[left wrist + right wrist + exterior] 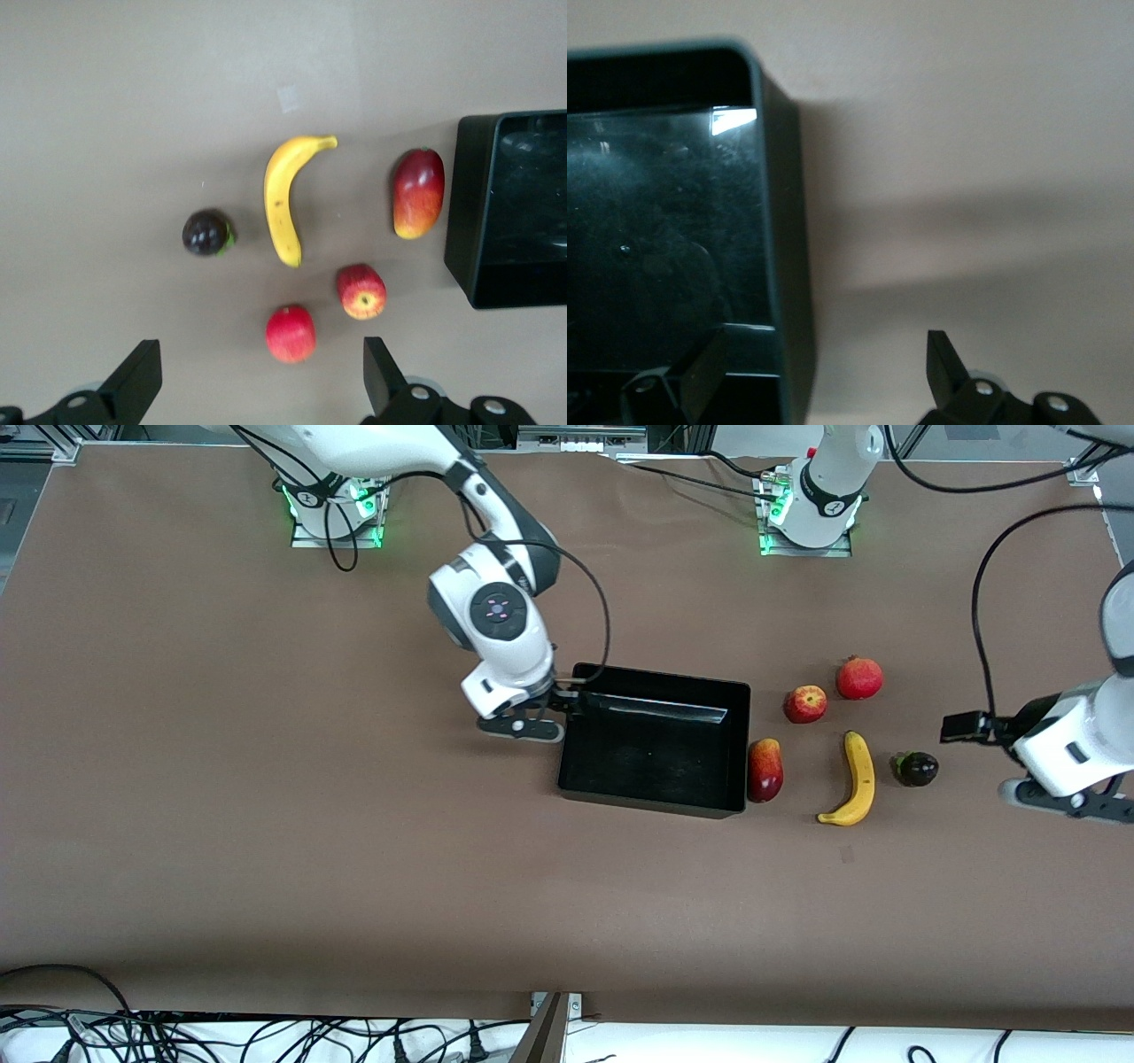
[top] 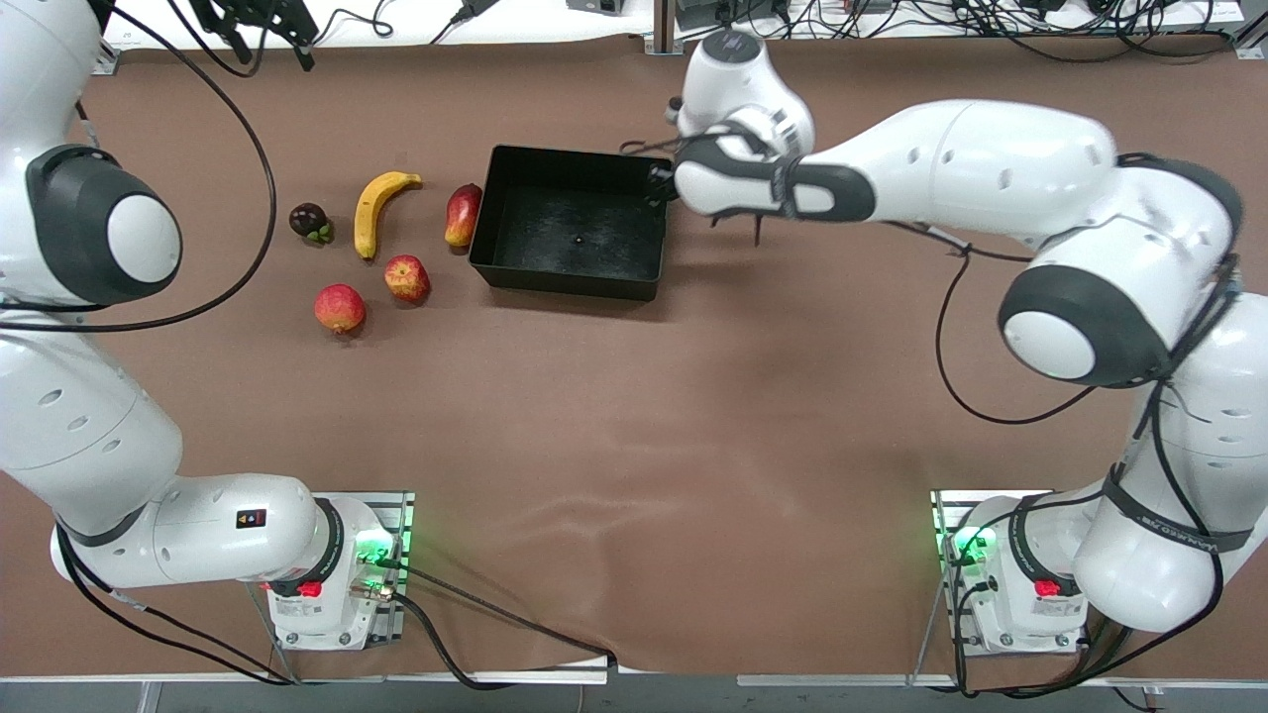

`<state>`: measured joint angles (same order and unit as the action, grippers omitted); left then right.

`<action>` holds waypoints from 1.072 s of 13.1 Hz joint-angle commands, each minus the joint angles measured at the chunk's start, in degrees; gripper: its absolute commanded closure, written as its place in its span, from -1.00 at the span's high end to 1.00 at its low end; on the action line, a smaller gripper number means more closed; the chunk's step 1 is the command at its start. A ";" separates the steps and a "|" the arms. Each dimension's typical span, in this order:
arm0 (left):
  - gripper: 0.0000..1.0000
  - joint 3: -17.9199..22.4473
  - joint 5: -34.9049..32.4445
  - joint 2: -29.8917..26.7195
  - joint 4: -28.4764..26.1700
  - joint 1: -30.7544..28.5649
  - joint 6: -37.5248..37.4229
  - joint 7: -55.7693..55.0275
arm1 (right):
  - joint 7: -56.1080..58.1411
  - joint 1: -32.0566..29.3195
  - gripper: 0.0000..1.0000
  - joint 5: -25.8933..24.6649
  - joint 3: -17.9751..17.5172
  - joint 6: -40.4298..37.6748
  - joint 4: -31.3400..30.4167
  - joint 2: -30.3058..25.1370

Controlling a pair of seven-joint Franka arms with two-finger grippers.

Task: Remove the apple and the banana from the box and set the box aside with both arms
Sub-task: 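Grasp the box rim with the right gripper while the left gripper withdraws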

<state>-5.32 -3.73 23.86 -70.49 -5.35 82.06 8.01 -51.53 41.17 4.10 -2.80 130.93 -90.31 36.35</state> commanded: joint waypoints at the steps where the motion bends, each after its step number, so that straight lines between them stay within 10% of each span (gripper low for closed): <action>1: 1.00 0.66 0.47 -9.75 -6.11 0.50 -1.65 -4.03 | -3.84 2.07 1.00 0.29 0.69 4.85 0.57 2.84; 3: 1.00 3.71 3.29 -18.81 -18.04 2.00 6.83 -8.18 | -3.84 2.69 0.75 -0.06 0.69 4.95 0.66 3.64; 6: 1.00 6.72 2.94 -27.19 -28.46 4.99 13.91 -9.06 | -2.70 2.60 -1.00 -0.85 0.95 5.83 0.57 4.78; 14: 1.00 5.84 2.85 -26.32 -25.58 5.08 10.13 -3.87 | 9.93 -1.08 -1.00 -0.85 3.84 -5.22 2.59 -0.39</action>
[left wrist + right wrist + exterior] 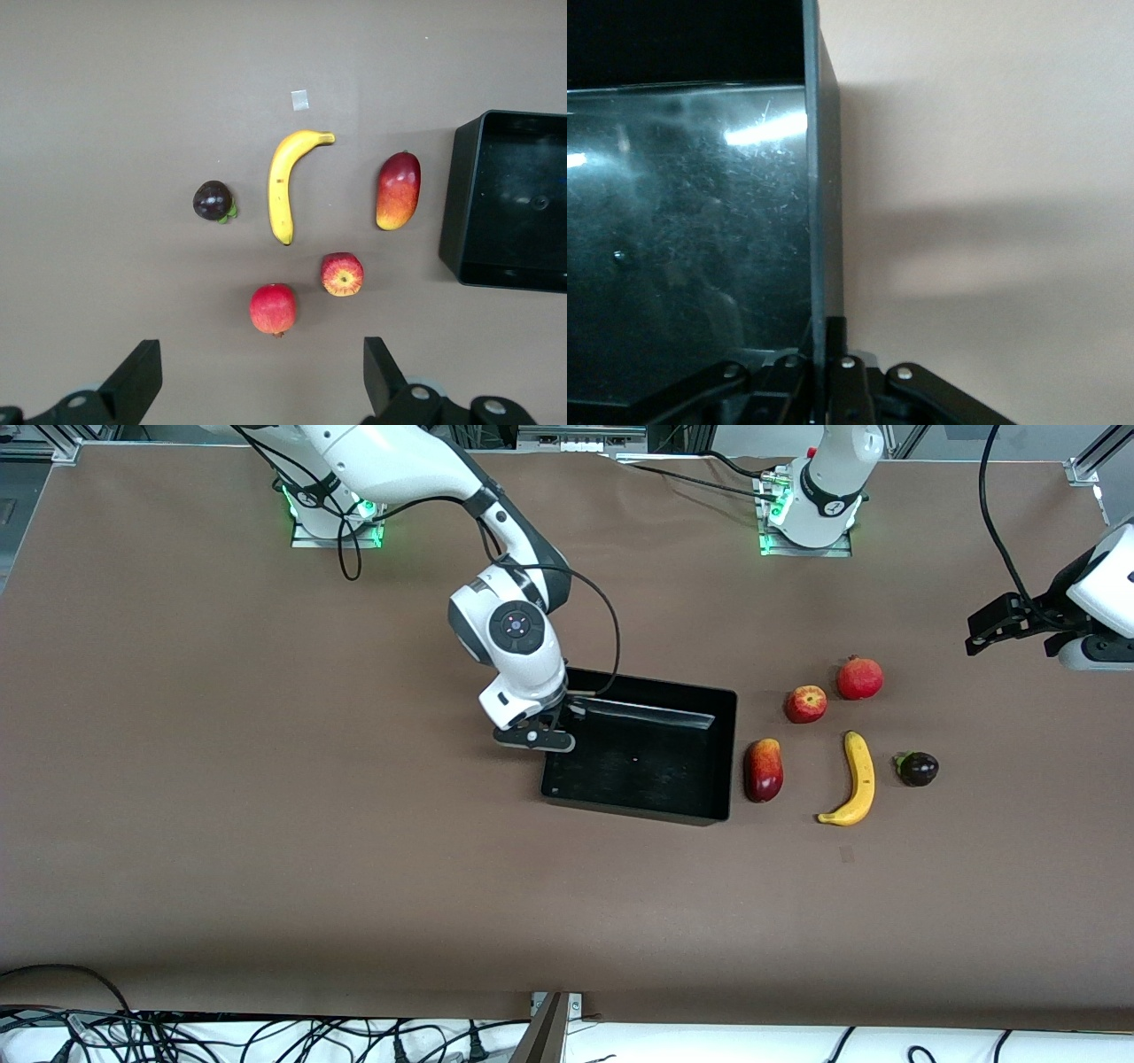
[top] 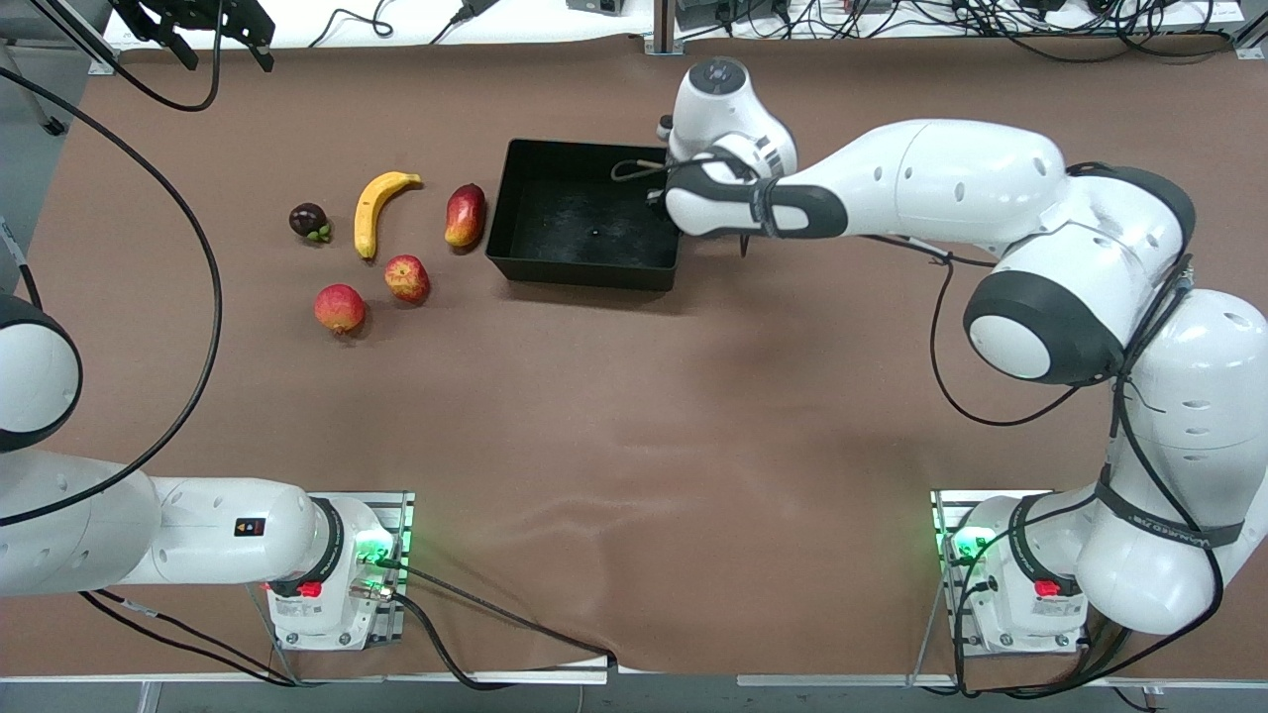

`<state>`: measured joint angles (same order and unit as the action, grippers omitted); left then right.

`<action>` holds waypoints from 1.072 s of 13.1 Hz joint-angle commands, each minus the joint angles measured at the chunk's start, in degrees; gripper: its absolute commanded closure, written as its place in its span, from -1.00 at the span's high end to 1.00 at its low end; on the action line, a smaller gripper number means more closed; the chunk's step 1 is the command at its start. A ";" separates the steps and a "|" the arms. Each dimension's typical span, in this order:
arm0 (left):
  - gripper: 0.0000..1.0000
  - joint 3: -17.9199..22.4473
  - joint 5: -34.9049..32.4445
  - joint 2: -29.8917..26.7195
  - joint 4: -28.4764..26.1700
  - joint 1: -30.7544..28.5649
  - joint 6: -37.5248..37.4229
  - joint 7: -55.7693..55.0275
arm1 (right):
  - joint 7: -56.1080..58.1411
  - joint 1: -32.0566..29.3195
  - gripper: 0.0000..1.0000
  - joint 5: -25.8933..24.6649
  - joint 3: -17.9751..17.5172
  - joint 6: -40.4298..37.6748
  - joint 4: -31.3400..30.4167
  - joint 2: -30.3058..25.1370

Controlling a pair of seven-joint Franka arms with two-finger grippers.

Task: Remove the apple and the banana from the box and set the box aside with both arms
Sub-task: 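Grasp the box rim with the right gripper while the left gripper withdraws, then drag the black box across the table toward the right arm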

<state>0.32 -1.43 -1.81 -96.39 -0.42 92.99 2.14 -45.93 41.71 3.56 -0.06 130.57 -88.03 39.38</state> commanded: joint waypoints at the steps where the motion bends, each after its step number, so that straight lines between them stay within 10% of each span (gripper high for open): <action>1: 1.00 0.21 0.55 -0.39 0.33 0.15 -0.79 2.08 | 8.19 -2.85 -1.00 0.22 2.33 -7.67 0.31 -5.43; 8: 1.00 0.12 0.55 -0.38 0.51 0.24 -0.79 1.99 | 36.14 -9.72 -1.00 0.84 13.13 -20.70 -0.74 -12.83; 14: 1.00 0.03 0.55 -0.47 0.59 0.24 -1.23 1.99 | 61.46 -13.85 -1.00 9.97 25.53 -15.90 -12.76 -16.00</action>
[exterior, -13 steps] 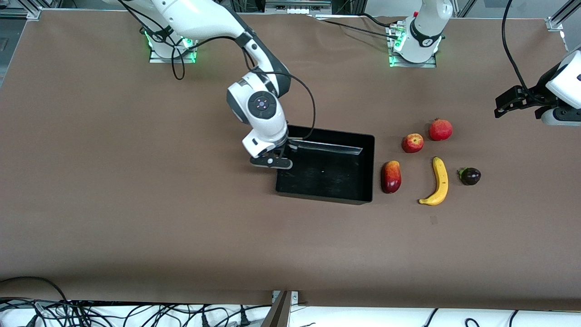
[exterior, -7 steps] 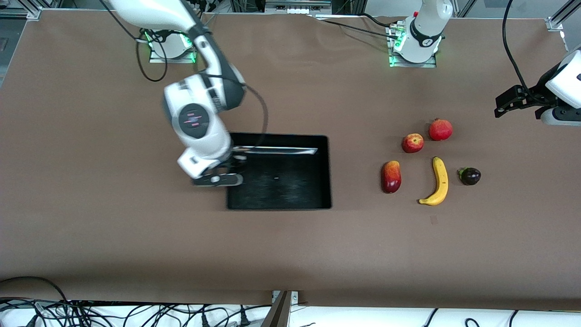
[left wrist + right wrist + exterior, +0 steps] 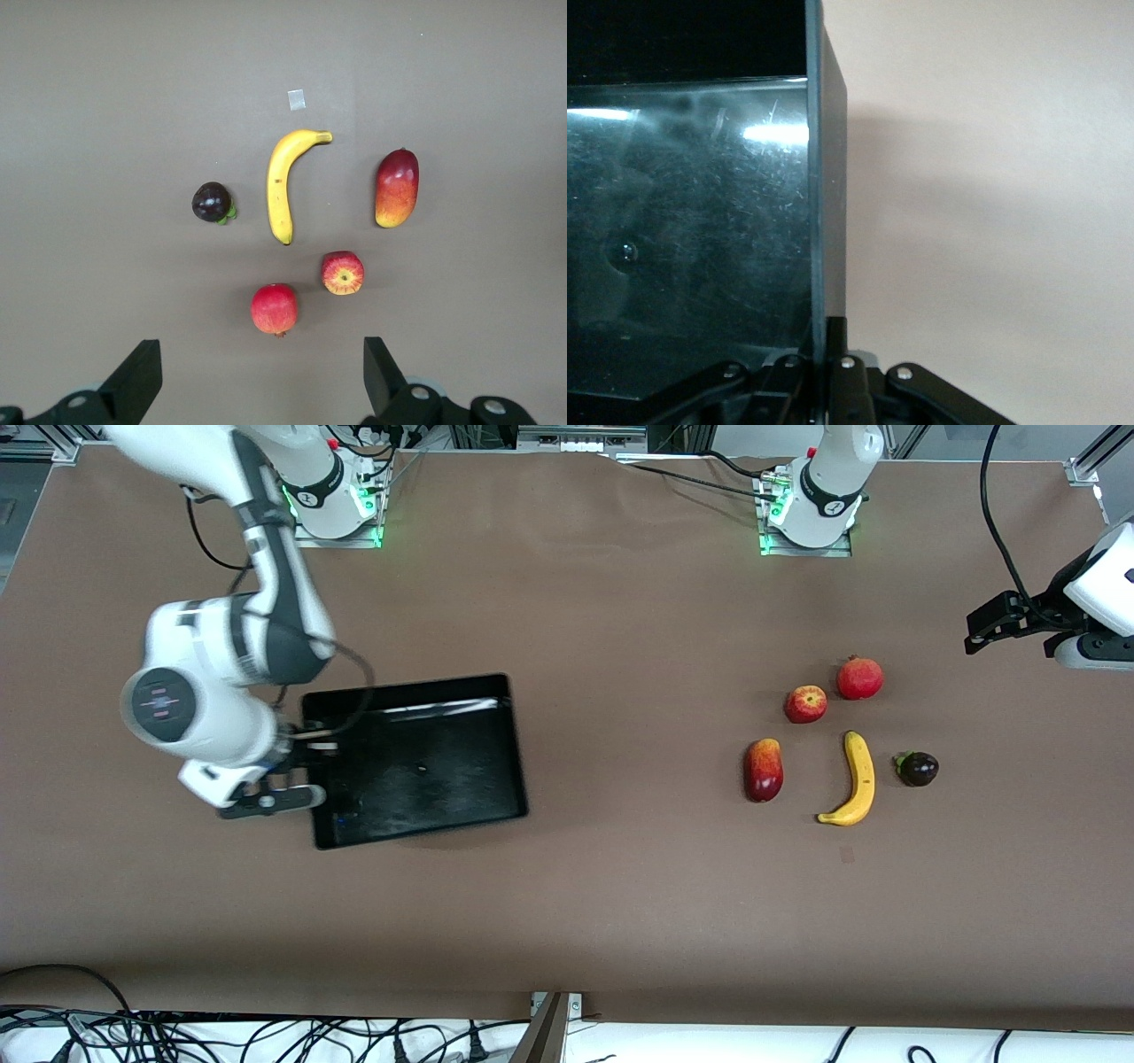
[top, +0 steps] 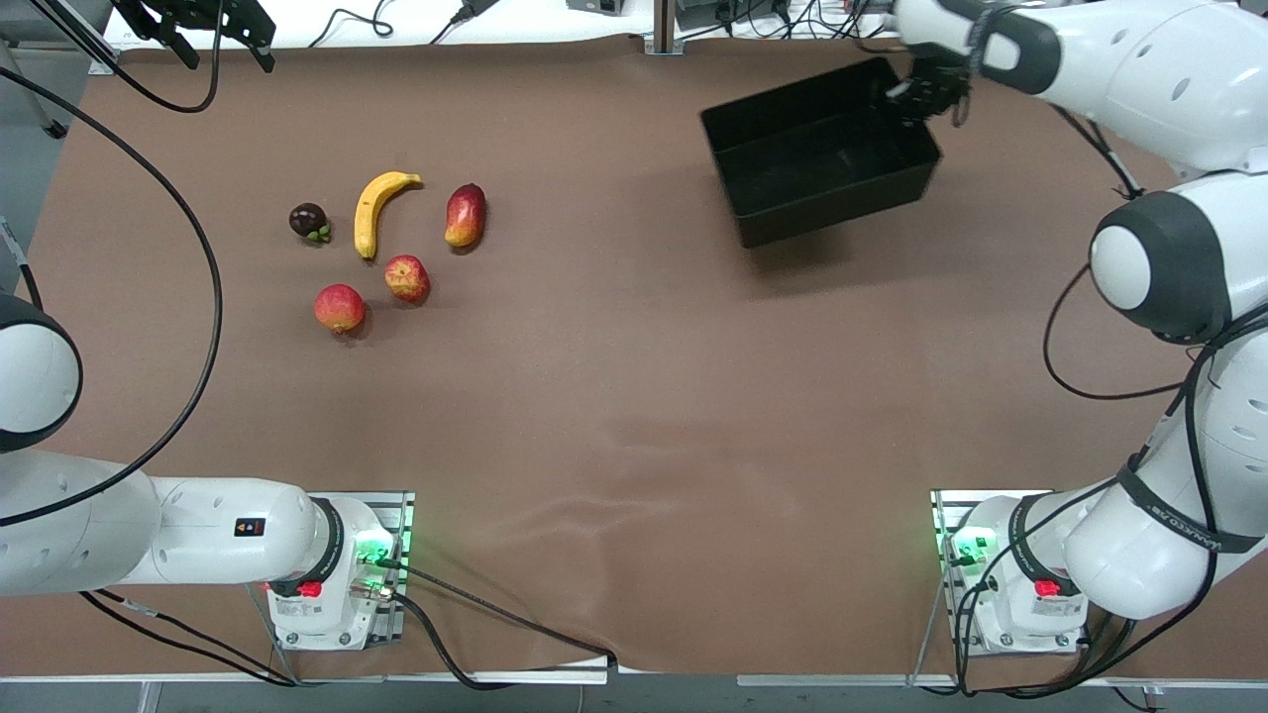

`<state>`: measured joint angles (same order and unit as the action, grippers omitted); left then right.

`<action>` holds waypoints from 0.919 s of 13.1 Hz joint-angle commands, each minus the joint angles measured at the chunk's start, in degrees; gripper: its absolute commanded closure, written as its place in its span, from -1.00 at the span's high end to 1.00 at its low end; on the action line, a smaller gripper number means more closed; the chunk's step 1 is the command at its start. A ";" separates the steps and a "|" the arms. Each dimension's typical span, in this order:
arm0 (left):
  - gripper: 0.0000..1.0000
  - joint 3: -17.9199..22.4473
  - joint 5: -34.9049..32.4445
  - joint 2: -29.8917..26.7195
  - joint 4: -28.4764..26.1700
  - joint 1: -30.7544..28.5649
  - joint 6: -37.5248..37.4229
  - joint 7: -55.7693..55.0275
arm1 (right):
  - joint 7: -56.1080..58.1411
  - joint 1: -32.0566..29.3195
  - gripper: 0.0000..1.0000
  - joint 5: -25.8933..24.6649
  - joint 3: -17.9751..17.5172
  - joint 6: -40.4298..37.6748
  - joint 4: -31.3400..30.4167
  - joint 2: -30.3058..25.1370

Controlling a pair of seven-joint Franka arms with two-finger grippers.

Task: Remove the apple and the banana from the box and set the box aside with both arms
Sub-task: 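Drag the black box across the table toward the right arm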

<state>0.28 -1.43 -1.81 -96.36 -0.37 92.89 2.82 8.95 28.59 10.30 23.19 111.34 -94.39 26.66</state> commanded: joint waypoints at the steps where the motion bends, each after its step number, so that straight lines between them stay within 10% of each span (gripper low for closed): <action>1: 1.00 0.16 0.55 -0.47 0.56 0.11 -1.13 1.40 | 8.79 -0.73 -1.00 3.84 3.86 5.97 -8.85 -3.29; 12: 1.00 0.16 0.55 -0.47 0.65 0.11 -1.93 1.40 | 9.16 -1.61 -1.00 5.78 4.49 24.80 -24.96 -2.85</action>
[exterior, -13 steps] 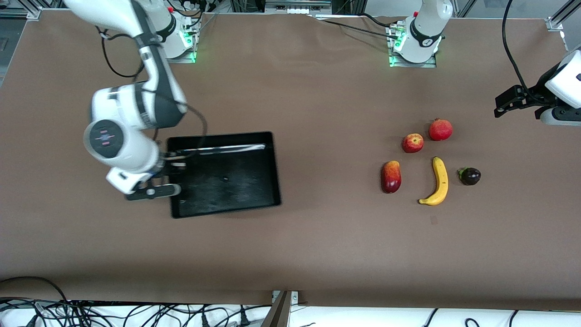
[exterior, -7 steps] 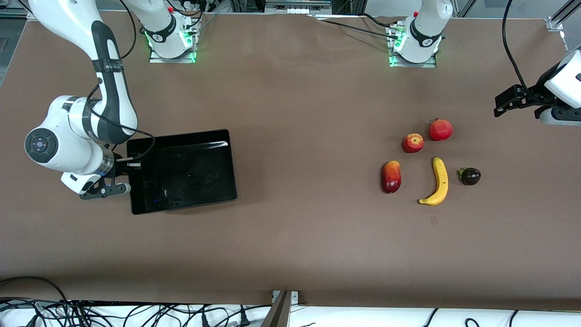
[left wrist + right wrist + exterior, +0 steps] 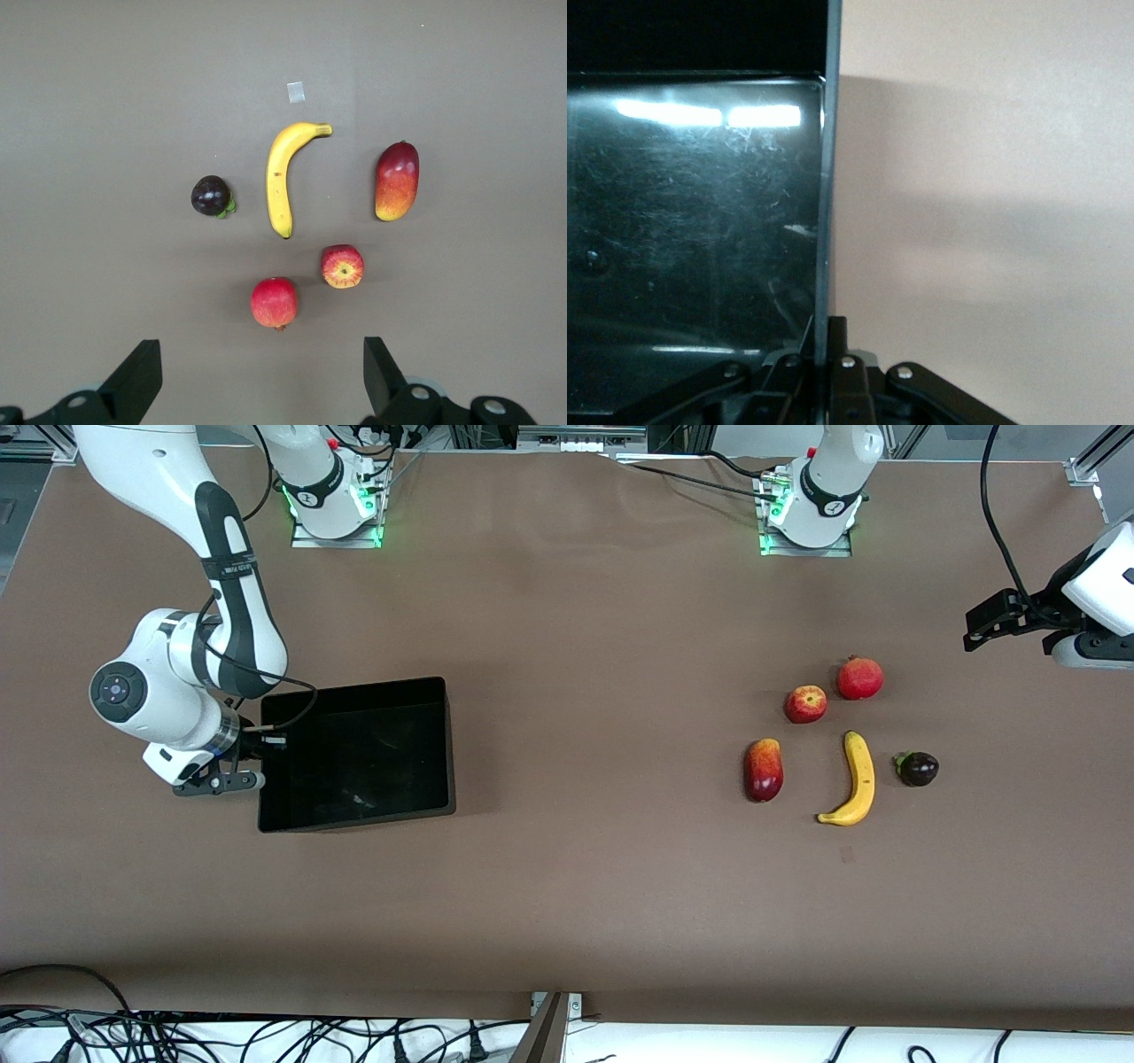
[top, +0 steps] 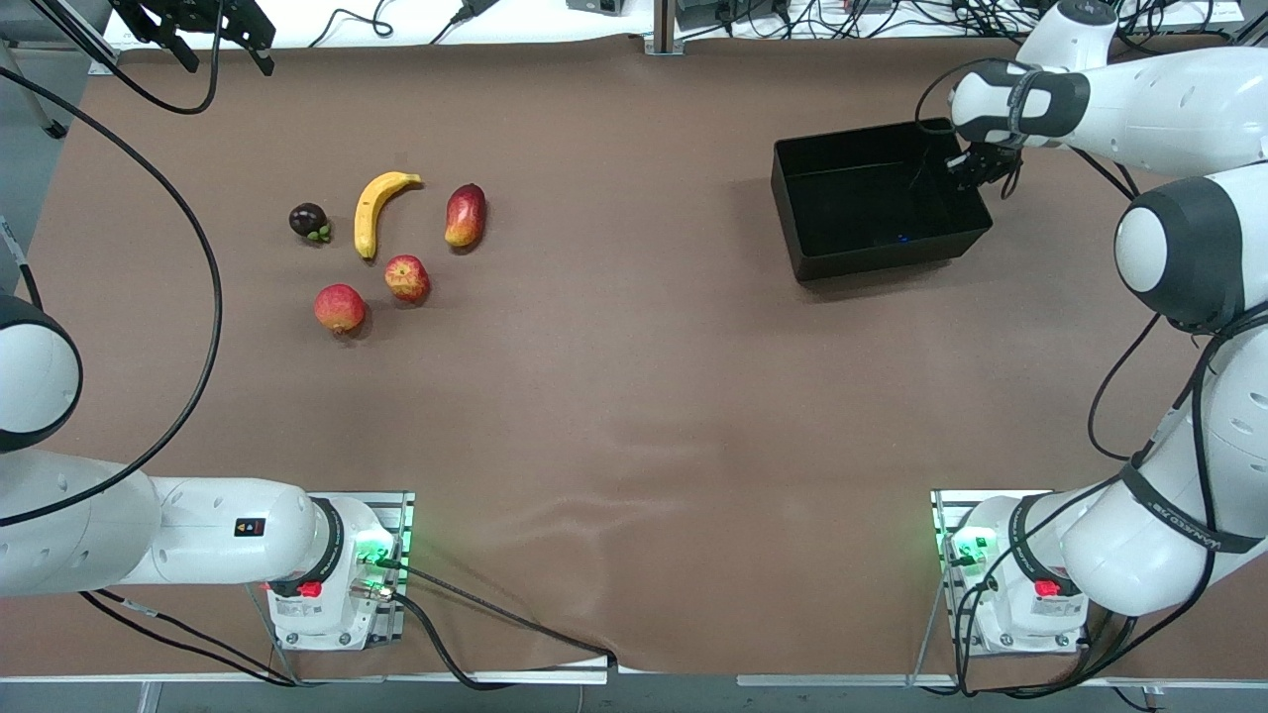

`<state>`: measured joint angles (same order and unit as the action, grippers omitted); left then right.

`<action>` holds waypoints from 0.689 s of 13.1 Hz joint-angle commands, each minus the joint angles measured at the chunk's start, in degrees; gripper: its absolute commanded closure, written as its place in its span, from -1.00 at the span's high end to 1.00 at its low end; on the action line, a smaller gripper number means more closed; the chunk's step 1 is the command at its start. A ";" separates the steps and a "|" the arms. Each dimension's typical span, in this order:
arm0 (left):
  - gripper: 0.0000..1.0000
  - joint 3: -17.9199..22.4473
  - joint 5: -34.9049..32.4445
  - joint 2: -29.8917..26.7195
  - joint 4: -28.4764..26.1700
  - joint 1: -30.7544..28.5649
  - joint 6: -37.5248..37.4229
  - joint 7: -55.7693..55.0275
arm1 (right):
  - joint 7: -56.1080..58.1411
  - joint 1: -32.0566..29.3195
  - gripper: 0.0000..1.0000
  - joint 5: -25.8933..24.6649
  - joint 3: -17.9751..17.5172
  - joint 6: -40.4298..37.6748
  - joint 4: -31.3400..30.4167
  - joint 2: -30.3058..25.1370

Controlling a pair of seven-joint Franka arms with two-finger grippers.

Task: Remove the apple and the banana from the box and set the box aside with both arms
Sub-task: 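Drag the black box across the table toward the right arm, then open the right gripper to release the box rim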

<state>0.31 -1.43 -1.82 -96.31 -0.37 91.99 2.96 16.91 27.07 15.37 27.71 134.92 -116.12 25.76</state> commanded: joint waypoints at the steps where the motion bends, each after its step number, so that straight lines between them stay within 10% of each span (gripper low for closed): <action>1: 1.00 0.13 0.55 -0.55 0.51 0.10 -1.11 1.35 | 0.93 -0.18 -1.00 0.80 -0.03 1.49 -3.24 -1.86; 9: 1.00 0.13 0.64 -0.55 0.59 0.10 -1.12 1.79 | -2.06 -2.02 -1.00 1.07 -0.21 1.66 -1.39 -1.24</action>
<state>0.31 -1.43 -1.83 -96.28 -0.37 91.95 3.58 16.23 25.31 15.97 27.79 135.79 -117.28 25.16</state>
